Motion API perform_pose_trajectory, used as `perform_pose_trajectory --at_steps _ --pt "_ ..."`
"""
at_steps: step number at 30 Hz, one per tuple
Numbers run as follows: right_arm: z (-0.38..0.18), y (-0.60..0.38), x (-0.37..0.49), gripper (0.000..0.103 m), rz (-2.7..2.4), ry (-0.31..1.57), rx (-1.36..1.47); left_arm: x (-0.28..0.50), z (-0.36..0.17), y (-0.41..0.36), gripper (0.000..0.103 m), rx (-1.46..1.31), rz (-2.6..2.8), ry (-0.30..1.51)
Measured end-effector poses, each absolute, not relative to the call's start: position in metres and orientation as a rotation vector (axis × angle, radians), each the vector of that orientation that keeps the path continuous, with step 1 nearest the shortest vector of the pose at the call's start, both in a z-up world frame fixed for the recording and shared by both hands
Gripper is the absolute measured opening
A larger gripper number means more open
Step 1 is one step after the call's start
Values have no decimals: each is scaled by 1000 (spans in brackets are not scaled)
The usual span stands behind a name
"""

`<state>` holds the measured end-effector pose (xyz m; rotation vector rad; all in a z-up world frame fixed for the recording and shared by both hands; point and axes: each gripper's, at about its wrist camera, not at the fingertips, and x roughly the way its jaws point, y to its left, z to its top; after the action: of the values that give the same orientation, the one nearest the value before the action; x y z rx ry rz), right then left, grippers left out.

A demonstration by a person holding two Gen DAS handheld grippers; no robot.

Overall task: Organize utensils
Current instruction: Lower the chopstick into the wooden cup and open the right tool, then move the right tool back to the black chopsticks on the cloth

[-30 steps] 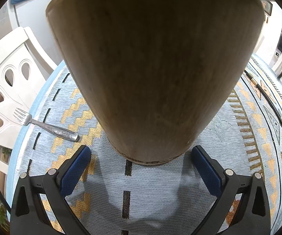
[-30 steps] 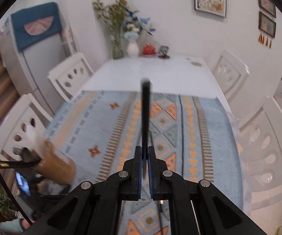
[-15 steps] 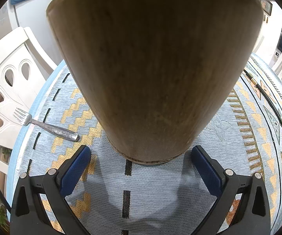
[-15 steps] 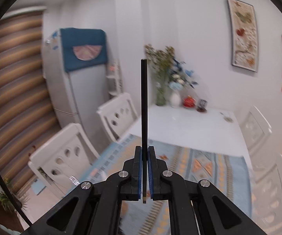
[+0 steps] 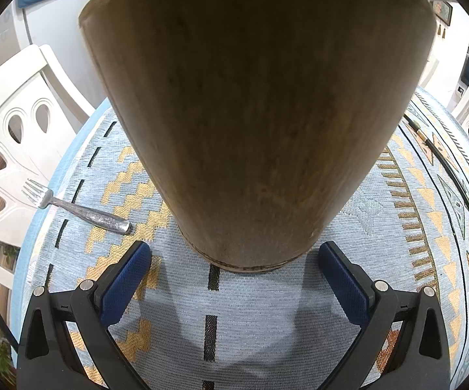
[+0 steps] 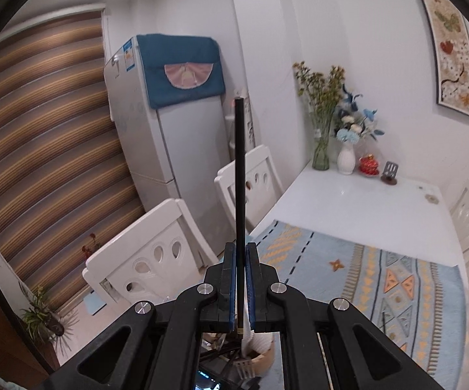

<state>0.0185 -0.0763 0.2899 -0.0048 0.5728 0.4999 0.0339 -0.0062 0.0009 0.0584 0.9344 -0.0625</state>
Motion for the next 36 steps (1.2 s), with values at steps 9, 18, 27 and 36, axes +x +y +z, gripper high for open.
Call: perform_pose_trajectory --at_steps 9,18,27,36 --pt "262 -67 25 5 504 629 -2 34 1 -6 103 58 -62 935" --pt "237 -75 25 7 497 785 -4 34 1 -6 103 58 -62 935" --pt "266 -125 14 11 462 754 153 34 1 -6 103 58 -63 935" --pt "280 -156 -1 50 383 666 204 35 2 -7 103 57 -65 935"
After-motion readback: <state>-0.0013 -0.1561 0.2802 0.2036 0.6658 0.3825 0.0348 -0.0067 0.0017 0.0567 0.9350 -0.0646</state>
